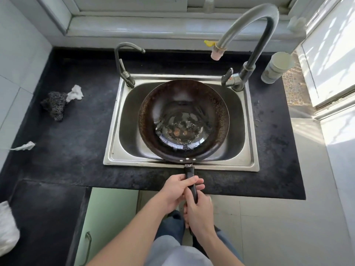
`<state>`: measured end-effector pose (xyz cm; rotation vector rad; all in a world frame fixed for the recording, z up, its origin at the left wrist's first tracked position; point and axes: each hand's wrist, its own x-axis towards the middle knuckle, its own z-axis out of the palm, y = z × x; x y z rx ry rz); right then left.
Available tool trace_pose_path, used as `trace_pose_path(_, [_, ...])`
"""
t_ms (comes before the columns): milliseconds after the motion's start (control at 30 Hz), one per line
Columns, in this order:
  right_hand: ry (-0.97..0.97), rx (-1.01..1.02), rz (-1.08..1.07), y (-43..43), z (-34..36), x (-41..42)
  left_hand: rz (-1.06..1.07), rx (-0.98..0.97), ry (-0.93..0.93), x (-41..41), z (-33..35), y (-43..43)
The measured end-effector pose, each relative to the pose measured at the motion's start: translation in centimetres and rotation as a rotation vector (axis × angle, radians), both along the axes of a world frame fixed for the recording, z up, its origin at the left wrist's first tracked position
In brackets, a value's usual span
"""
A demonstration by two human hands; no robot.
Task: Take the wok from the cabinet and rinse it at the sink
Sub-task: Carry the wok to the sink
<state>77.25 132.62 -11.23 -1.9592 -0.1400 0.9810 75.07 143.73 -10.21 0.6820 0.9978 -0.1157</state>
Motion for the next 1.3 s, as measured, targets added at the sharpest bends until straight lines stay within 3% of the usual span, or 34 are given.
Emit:
trace_pose_path(600, [0.114,0.044,-0.167,2.1,-0.3,-1.3,-0.098,-0.071,-0.020,-0.4,-1.1,1.7])
trace_pose_path(933, [-0.008,-0.024,-0.095,3.7,-1.2,-0.4,-0.107,-0.009,0.007,-0.4,-1.8,2.6])
trace_pose_path(1133, [0.027,-0.006,-0.112,4.0,-1.3,-0.6,-0.143,0.017,-0.006,-0.4,-1.9,3.0])
trace_pose_path(1300, [0.105,-0.077,0.084,3.0,-0.4,1.5,-0.084,0.045,-0.020,-0.2,-1.9,2.8])
